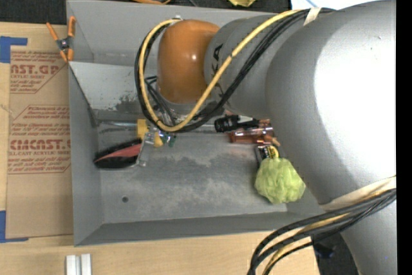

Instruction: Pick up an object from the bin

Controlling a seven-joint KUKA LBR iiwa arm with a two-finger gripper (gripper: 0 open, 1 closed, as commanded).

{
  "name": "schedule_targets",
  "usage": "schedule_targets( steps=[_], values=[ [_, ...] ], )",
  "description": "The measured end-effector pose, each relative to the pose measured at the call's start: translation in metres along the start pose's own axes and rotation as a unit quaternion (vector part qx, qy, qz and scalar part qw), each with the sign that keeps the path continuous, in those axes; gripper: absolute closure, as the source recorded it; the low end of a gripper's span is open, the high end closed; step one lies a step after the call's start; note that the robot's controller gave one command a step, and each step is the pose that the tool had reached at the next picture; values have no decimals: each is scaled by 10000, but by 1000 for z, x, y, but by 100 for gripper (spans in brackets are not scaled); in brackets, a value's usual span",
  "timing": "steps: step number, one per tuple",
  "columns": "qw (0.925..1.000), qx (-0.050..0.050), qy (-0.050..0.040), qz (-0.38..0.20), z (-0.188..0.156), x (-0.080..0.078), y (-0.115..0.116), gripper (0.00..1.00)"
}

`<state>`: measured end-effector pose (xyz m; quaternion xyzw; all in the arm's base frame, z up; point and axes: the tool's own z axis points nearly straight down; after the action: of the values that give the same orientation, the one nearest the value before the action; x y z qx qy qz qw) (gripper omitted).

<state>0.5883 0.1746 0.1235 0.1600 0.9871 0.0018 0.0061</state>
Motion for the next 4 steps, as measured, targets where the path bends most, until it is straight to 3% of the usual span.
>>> schedule_targets(
  steps=[1,2,3,4],
  values=[
    [9928,6,77,-1196,54,27,67,0],
    [9994,-2,-12,342,53,-11,-17,0],
    [9932,135,34,-1153,52,16,52,100],
    [9932,135,34,-1154,52,16,52,100]
  ],
)
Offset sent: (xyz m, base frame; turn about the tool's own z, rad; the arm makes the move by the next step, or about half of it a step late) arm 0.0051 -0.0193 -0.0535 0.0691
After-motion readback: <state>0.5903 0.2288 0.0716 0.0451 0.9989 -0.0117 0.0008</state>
